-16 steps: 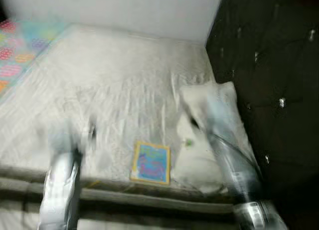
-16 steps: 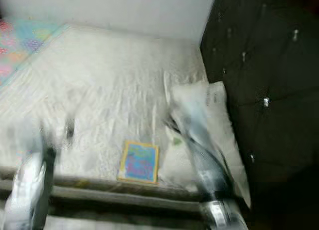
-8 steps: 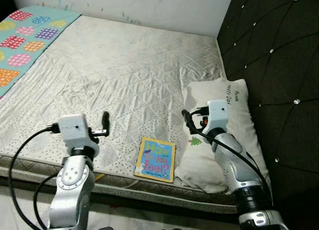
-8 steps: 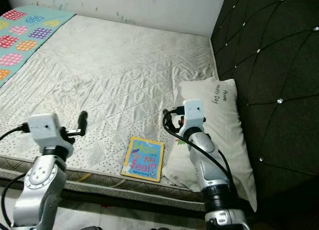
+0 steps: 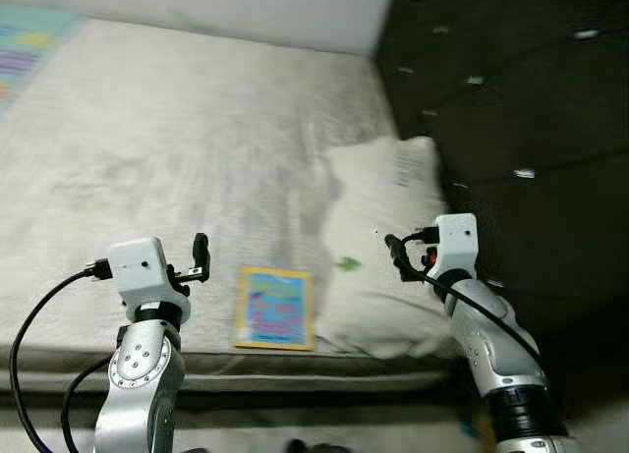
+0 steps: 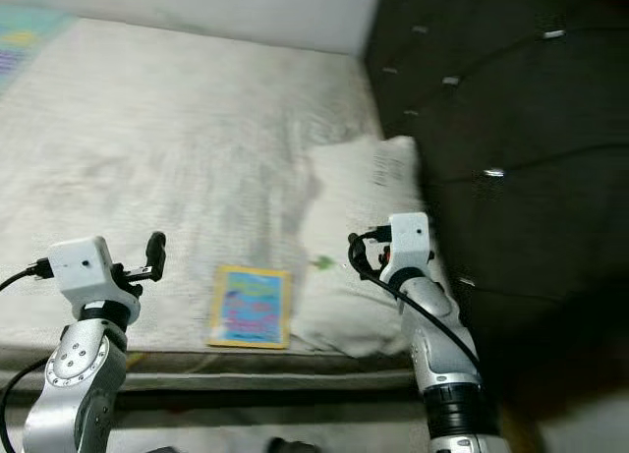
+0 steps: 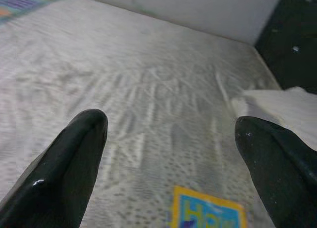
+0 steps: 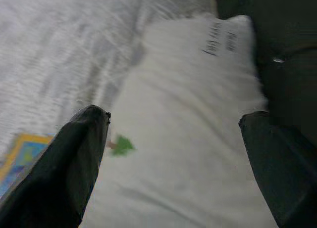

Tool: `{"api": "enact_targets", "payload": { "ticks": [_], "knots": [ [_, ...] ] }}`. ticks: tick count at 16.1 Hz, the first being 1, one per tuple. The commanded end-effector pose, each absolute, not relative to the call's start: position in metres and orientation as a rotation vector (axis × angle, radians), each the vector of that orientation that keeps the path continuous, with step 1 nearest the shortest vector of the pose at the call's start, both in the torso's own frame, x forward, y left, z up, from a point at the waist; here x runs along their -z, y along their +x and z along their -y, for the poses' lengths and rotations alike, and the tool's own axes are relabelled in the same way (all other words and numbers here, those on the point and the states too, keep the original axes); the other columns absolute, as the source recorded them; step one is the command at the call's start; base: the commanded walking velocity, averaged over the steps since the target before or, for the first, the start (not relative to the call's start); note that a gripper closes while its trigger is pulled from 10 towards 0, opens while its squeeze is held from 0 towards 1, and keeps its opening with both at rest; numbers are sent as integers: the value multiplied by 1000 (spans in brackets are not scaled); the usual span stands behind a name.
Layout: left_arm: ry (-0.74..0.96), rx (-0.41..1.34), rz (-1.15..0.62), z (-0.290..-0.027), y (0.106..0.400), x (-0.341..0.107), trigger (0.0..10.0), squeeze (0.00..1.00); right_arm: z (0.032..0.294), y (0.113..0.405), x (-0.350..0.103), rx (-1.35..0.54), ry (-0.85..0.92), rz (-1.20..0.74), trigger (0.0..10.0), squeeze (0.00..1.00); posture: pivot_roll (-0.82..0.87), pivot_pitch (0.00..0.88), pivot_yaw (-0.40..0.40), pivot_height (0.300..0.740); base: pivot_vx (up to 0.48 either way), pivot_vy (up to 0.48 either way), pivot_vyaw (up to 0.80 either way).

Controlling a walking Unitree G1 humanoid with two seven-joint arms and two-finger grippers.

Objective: Clean up the room

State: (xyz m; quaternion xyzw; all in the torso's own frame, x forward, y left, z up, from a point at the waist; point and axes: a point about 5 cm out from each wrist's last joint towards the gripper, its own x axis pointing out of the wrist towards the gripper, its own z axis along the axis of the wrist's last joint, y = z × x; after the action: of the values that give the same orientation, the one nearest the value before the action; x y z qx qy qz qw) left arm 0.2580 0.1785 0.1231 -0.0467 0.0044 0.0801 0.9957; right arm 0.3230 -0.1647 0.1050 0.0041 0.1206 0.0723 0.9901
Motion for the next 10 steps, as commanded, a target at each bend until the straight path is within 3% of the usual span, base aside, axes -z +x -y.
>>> {"api": "enact_targets", "payload": {
  "ticks": [1, 3, 4, 6, 10],
  "knots": [
    [-60, -156, -19, -175, 257, -121, 10000, 0, 170, 320, -108, -135, 16, -234, 10000, 0, 69, 142, -218, 740, 0, 0, -738],
    [-55, -170, -11, -180, 253, -121, 10000, 0, 162, 318, -105, -166, 8, -233, 10000, 0, 66, 137, -216, 740, 0, 0, 0],
    [-91, -176, -21, -183, 249, -118, 10000, 0, 158, 318, -103, -172, 1, -240, 10000, 0, 60, 140, -166, 740, 0, 0, 0],
    [-88, -175, -28, -182, 248, -116, 10000, 0, 159, 318, -103, -150, -2, -229, 10000, 0, 55, 139, -146, 740, 0, 0, 0],
    [-70, -79, -21, -169, 265, -120, 10000, 0, 163, 317, -107, -71, -60, -142, 10000, 0, 21, 107, -34, 740, 0, 0, 0]
  ]
}}
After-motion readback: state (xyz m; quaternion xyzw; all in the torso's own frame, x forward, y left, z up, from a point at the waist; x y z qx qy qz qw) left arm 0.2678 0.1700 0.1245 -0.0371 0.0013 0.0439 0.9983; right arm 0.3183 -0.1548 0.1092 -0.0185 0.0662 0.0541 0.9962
